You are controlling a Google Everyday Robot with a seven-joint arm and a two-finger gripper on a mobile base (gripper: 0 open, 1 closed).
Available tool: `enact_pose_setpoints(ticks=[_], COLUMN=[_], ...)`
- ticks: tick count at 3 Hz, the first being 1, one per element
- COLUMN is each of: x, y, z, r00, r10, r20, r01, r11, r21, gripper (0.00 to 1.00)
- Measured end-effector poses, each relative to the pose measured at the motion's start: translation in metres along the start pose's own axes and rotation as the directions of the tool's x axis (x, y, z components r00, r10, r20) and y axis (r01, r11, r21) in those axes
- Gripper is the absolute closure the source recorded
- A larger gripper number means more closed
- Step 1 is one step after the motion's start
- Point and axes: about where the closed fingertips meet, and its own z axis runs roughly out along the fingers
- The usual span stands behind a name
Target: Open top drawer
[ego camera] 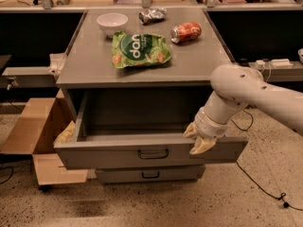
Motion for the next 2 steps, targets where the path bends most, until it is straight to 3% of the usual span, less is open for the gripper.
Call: enact_pose_setpoints(ticks=[1,2], x=[0.0,0.0], y=[0.0,0.0], z=[0.0,0.0], r00=[1.0,1.0], r10=[0.0,0.0], r20=[0.0,0.0], r01=[0.0,0.0], r11=[1.0,1.0], r21=[0.0,0.0], gripper=[0.18,0.0])
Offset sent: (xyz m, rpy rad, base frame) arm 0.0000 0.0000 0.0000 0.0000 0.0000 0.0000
